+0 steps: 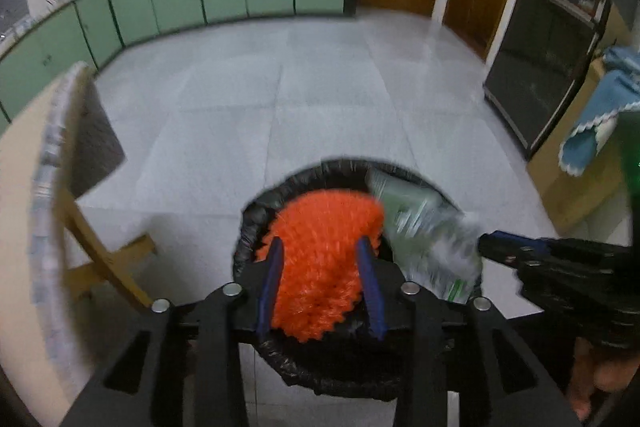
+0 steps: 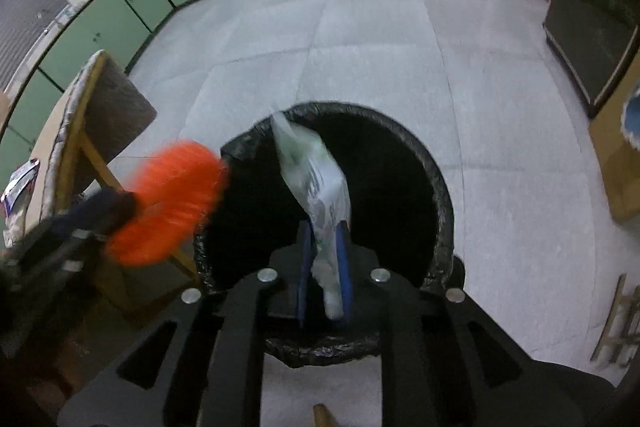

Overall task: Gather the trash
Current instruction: 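Carry both items over the black bin and open both tools to drop them, then grasp the paper cup with the right tool while the left tool grasps another orange net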

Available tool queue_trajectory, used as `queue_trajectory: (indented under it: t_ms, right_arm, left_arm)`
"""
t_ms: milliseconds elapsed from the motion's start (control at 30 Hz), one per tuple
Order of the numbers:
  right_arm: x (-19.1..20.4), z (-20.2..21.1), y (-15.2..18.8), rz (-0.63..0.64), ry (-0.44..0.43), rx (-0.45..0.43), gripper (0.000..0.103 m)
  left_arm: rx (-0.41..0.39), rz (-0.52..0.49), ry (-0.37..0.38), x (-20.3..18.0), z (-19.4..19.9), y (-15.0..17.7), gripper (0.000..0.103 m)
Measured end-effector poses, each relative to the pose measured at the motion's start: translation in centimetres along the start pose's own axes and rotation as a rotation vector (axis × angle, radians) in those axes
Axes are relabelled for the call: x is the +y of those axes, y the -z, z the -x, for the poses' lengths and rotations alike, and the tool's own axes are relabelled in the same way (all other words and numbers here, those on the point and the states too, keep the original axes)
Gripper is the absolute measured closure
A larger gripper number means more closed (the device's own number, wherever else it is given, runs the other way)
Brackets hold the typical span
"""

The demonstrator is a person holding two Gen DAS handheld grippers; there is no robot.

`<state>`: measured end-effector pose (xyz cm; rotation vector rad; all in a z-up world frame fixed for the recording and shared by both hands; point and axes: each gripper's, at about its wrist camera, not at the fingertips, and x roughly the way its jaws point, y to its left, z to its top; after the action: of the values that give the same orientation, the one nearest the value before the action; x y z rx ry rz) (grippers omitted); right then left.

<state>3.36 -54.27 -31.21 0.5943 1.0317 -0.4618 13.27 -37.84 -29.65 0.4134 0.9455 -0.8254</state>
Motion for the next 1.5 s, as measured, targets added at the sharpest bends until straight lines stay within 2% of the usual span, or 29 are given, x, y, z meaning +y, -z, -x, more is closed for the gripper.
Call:
queue_trajectory:
  t_ms: [100, 133, 233, 367, 467, 533, 567, 633, 767, 900, 1000, 1167, 1300, 1400, 1500]
  right_arm:
    - [0.2, 0.7, -0.1, -0.002, 0.008, -0.029, 0.078]
    - [0.1, 0.7, -0.1, -0.003, 0.009, -0.037, 0.074]
    - [-0.3, 1.3, -0.2, -0.021, 0.0, -0.061, 0.074]
    - [-0.3, 3.3, 0.2, -0.02, -0.011, -0.135, 0.074]
    - [1.4, 5.4, 0.6, 0.05, 0.0, -0.184, 0.071]
    - [3.6, 7.3, 1.6, 0.123, -0.006, -0.219, 0.064]
    - [4.5, 7.9, 2.0, 0.148, -0.017, -0.228, 0.061]
    - [7.5, 9.3, 3.4, 0.224, -0.061, -0.239, 0.054]
    - [13.9, 10.9, 6.2, 0.359, -0.175, -0.227, 0.054]
    - [21.3, 12.2, 9.0, 0.494, -0.3, -0.229, 0.054]
    - [26.7, 13.1, 10.4, 0.576, -0.368, -0.227, 0.054]
    - [33.6, 13.2, 12.7, 0.676, -0.43, -0.238, 0.052]
    - [37.4, 12.6, 13.9, 0.69, -0.45, -0.227, 0.051]
    - [39.8, 11.7, 14.6, 0.688, -0.447, -0.23, 0.042]
    - [42.8, 10.5, 15.7, 0.694, -0.444, -0.234, 0.04]
  left_arm:
    - [0.051, 0.006, 0.009, 0.0, -2.4, 0.3, 0.064]
    - [0.059, 0.007, 0.012, -0.1, -2.6, 0.5, 0.059]
    - [0.047, 0.01, 0.0, -0.2, -2.0, 1.0, 0.046]
    - [-0.001, 0.051, -0.021, 0.5, 0.5, 1.3, 0.032]
    - [-0.063, 0.095, -0.066, 2.3, 5.0, 2.4, 0.024]
    - [-0.102, 0.114, -0.09, 3.5, 8.2, 3.3, 0.019]
    - [-0.129, 0.133, -0.118, 4.5, 10.4, 4.0, 0.015]
    - [-0.166, 0.176, -0.183, 6.6, 14.2, 5.4, 0.012]
    - [-0.251, 0.252, -0.361, 11.5, 21.7, 10.0, 0.009]
    - [-0.311, 0.359, -0.561, 16.7, 28.0, 16.3, 0.009]
    - [-0.328, 0.425, -0.643, 19.9, 30.5, 20.0, 0.008]
    - [-0.349, 0.519, -0.675, 24.4, 32.6, 23.1, 0.008]
    - [-0.372, 0.519, -0.679, 25.8, 33.2, 24.3, 0.008]
    - [-0.383, 0.518, -0.667, 26.9, 33.2, 24.6, 0.008]
    - [-0.383, 0.523, -0.649, 27.8, 33.0, 25.2, 0.008]
